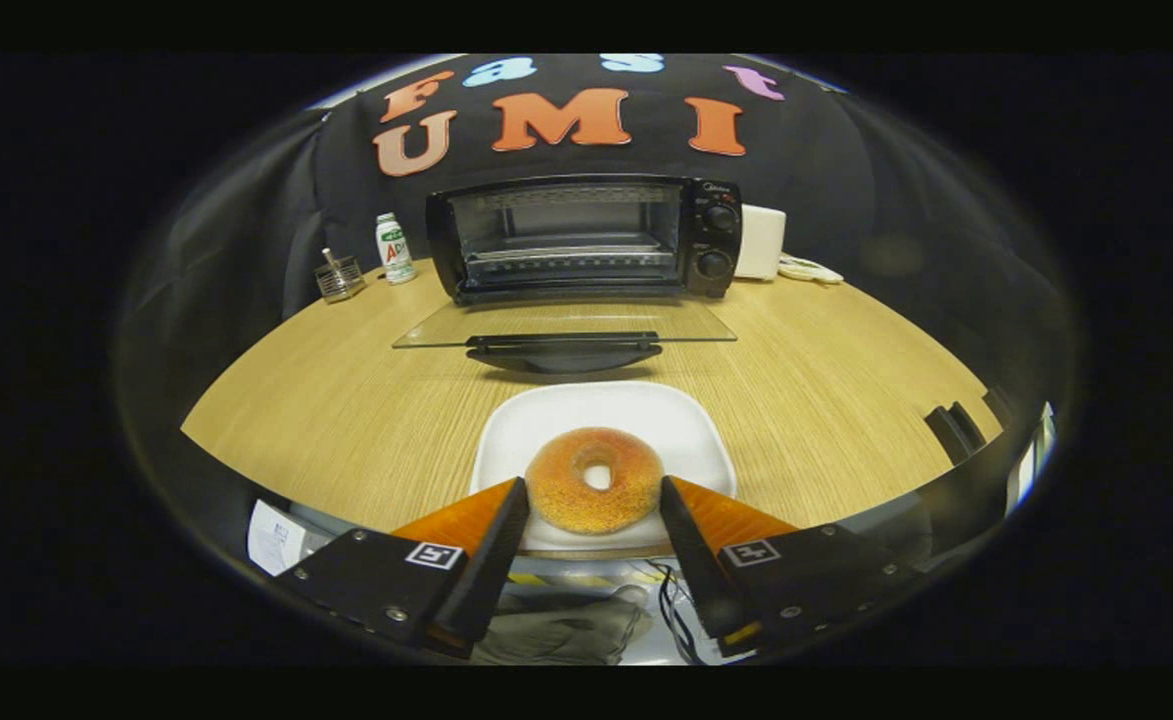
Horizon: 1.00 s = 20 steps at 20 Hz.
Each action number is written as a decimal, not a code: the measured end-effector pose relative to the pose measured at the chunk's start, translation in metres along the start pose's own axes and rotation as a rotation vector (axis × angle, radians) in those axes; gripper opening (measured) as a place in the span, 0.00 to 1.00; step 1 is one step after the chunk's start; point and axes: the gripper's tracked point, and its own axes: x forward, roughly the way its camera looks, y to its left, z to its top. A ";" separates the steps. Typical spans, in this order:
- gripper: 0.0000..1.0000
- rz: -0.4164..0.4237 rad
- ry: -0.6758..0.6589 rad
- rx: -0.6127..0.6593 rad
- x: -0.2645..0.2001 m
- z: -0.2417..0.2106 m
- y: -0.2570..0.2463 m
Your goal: Open the toaster oven, put the food inside, and close the toaster oven door.
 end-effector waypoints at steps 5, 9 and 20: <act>0.64 0.003 -0.006 0.023 -0.009 0.010 -0.005; 0.59 0.012 -0.060 0.061 -0.017 0.047 -0.007; 0.59 0.071 -0.245 0.136 0.028 0.183 0.008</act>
